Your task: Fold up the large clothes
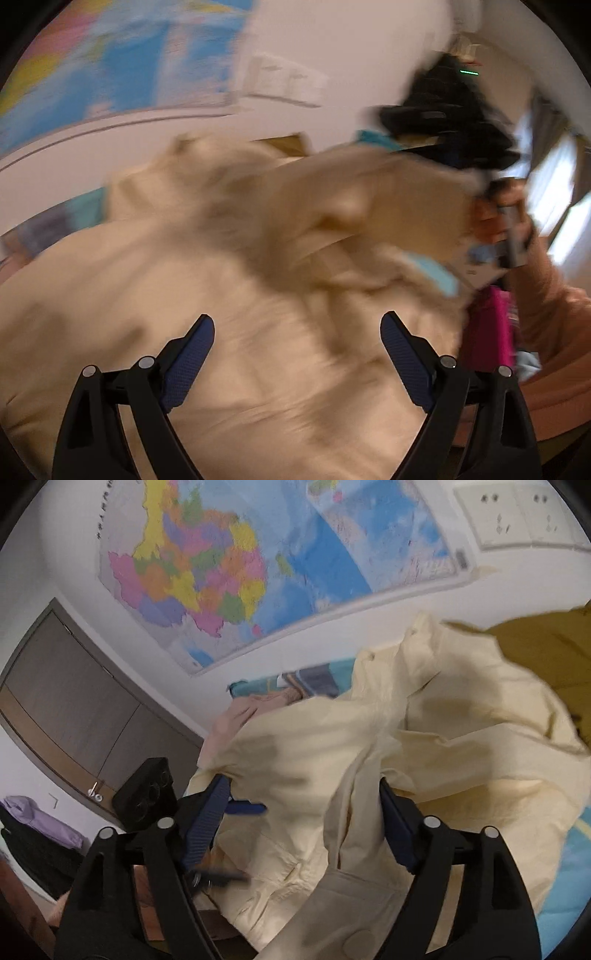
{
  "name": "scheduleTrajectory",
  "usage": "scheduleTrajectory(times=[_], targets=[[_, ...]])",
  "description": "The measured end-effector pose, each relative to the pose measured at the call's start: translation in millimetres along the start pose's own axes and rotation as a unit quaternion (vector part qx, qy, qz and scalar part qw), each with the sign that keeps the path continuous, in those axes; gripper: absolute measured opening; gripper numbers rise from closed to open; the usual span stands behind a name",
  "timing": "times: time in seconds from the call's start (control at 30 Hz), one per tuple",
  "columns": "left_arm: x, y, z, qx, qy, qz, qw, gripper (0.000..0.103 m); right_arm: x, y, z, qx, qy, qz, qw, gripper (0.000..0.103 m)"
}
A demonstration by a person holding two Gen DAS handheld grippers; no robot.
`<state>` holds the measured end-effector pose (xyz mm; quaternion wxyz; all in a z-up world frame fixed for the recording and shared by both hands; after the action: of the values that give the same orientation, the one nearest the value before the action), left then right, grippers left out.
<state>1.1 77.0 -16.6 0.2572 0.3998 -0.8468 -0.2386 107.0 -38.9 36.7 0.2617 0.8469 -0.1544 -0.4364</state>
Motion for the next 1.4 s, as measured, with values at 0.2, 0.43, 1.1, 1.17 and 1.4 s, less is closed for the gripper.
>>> scheduleTrajectory(times=[0.2, 0.43, 1.1, 1.17, 1.4], targets=[[46, -34, -28, 0.008, -0.013, 0.045, 0.9989, 0.093, -5, -39, 5, -0.034, 0.001, -0.006, 0.999, 0.078], [-2, -61, -12, -0.049, 0.065, 0.01, 0.9966, 0.004, -4, -25, 4, -0.026, 0.004, -0.013, 1.0, 0.077], [-138, 39, 73, -0.099, 0.147, -0.152, 0.9723, 0.06, 205, 74, 1, 0.129, -0.081, 0.187, 0.97, 0.079], [-133, 42, 66, -0.08, 0.132, -0.145, 0.9773, 0.075, 202, 72, -6, 0.126, -0.072, 0.193, 0.97, 0.079], [-131, -6, 50, -0.124, 0.12, -0.149, 0.9736, 0.065, 195, 29, -28, 0.072, -0.014, 0.244, 0.967, 0.065]])
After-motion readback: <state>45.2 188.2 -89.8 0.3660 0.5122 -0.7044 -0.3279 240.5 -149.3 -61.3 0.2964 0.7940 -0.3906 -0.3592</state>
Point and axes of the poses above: each gripper's, at about its wrist camera, not at the fingertips, and y roughly against the way its jaws point, x to its right, z to its underside, the point moved 7 cm from there along -y, roughly the way its jaws point, and after that the axes turned 5 degrees about -y, right-handed, at the moved point
